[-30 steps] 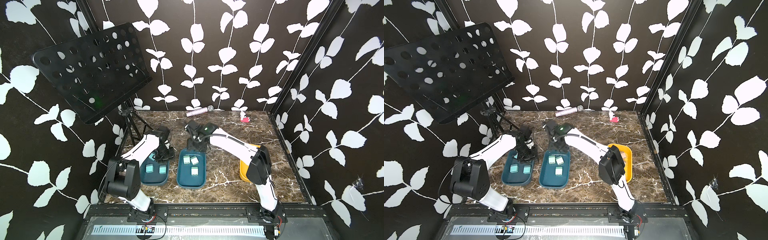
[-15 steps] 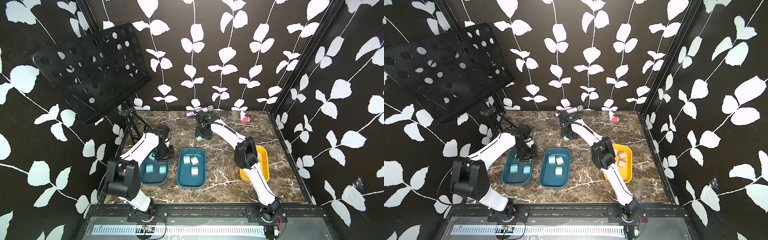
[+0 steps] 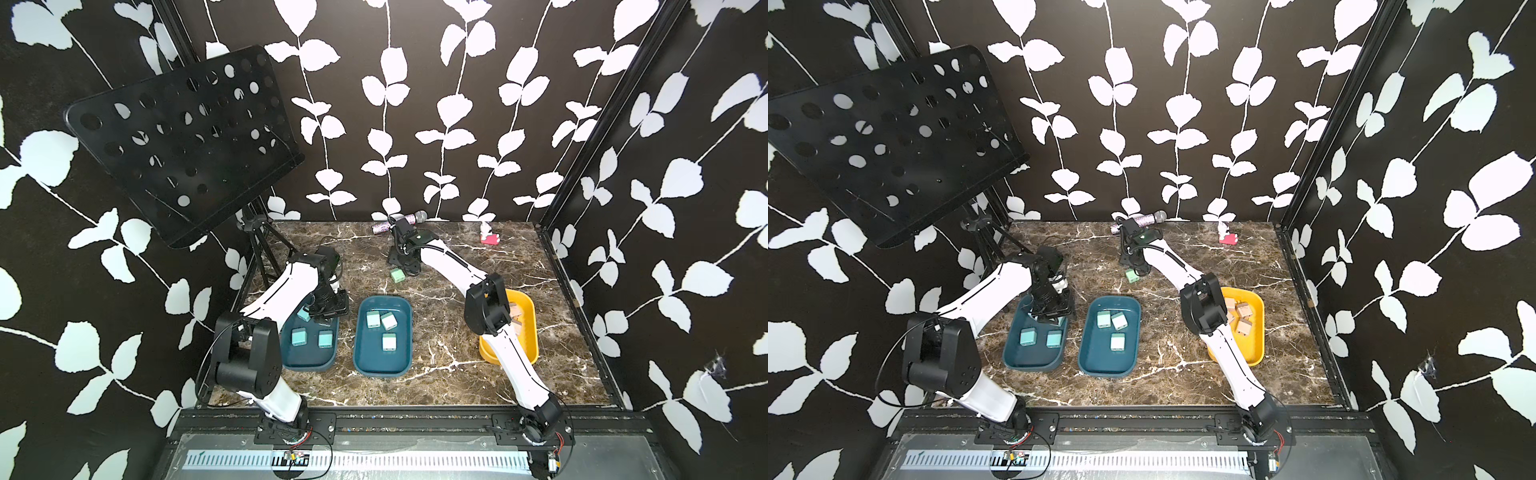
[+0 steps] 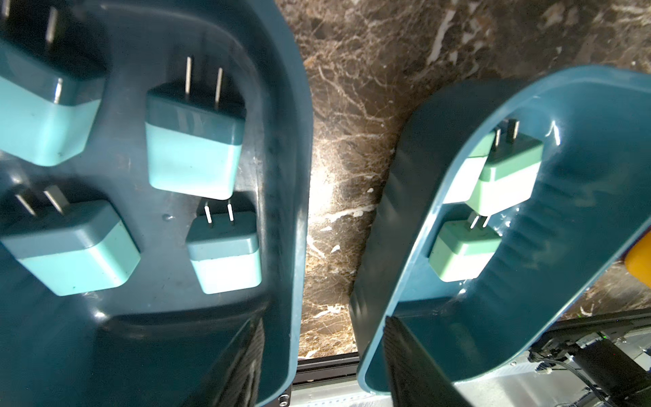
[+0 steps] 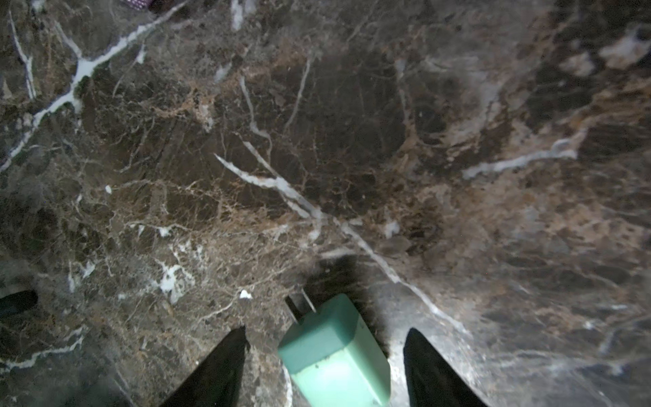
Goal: Place the plugs by color into the storage box
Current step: Pick up the plug from the center of the board.
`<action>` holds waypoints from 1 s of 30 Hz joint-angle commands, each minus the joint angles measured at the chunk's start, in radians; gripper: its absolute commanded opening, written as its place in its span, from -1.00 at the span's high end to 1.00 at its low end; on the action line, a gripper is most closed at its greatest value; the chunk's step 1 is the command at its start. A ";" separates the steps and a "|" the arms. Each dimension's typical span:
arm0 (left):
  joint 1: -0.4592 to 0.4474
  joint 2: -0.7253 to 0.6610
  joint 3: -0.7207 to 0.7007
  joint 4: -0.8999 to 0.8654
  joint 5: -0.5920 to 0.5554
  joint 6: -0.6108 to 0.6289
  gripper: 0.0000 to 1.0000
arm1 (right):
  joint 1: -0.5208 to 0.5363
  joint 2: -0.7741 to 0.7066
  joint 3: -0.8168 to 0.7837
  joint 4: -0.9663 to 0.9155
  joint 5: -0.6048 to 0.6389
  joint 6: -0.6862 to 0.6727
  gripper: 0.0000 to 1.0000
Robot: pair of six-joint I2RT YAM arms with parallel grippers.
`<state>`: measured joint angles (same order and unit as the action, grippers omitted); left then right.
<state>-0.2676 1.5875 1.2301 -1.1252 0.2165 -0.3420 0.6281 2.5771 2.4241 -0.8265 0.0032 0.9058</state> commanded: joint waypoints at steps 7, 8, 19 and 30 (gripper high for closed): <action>-0.001 -0.003 0.022 -0.036 -0.011 0.012 -0.14 | -0.002 0.036 -0.014 0.021 -0.007 -0.003 -0.37; -0.001 -0.001 0.020 -0.036 -0.008 0.013 -0.14 | -0.001 0.030 -0.026 0.029 -0.010 -0.004 -0.37; -0.001 0.011 0.030 -0.034 0.002 0.003 -0.14 | 0.024 0.042 0.007 -0.089 0.082 -0.117 -0.35; -0.001 0.008 0.014 -0.026 0.017 -0.008 -0.14 | 0.044 0.014 -0.066 -0.109 0.132 -0.214 -0.19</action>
<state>-0.2676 1.5967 1.2411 -1.1328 0.2245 -0.3443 0.6662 2.6076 2.4023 -0.8902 0.1188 0.7193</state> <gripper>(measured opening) 0.569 0.613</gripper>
